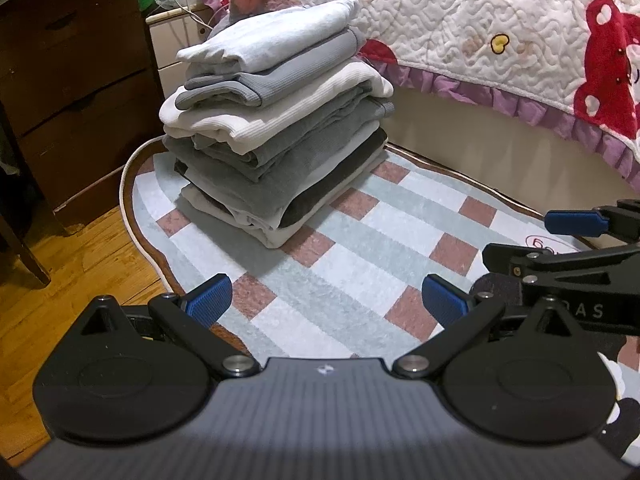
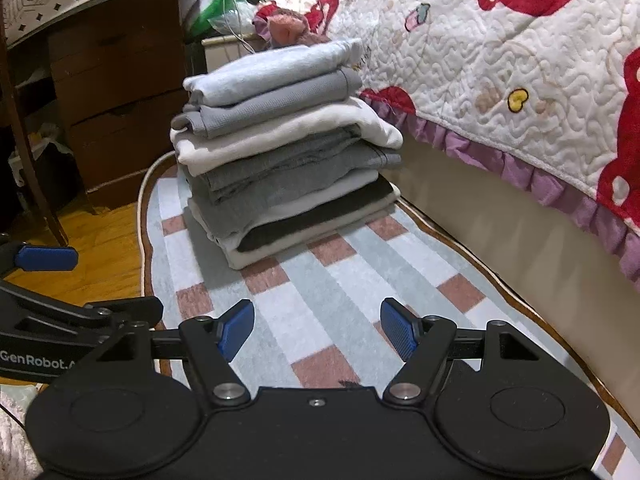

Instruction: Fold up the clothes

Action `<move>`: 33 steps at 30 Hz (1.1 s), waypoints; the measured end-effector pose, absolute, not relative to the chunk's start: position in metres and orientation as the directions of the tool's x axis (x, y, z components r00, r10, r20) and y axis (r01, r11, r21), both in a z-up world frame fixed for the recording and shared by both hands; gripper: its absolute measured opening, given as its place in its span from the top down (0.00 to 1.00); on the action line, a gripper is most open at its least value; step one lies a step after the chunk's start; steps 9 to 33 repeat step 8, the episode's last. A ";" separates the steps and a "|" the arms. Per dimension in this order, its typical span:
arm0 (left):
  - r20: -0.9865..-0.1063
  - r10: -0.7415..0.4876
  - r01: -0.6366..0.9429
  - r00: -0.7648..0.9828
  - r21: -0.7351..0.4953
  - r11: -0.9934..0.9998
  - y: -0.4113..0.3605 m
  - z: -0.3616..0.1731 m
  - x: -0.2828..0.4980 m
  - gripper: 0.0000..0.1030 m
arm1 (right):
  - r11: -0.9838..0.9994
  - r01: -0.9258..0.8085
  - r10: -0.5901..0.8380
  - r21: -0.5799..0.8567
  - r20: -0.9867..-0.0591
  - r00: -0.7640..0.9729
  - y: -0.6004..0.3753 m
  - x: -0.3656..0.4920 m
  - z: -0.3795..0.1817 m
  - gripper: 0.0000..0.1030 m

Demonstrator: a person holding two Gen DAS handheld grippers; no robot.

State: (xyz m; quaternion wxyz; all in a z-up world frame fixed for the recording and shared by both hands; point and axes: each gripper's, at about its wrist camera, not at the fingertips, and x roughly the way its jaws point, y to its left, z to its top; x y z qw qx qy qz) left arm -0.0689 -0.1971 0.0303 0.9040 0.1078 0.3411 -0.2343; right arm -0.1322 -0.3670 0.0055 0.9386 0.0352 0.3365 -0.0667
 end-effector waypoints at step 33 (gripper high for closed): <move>-0.664 -0.348 0.503 0.662 0.049 0.863 -0.197 0.030 -0.069 0.00 | 0.988 0.153 -0.117 0.000 -0.640 0.759 -0.366 -0.133 0.007 0.28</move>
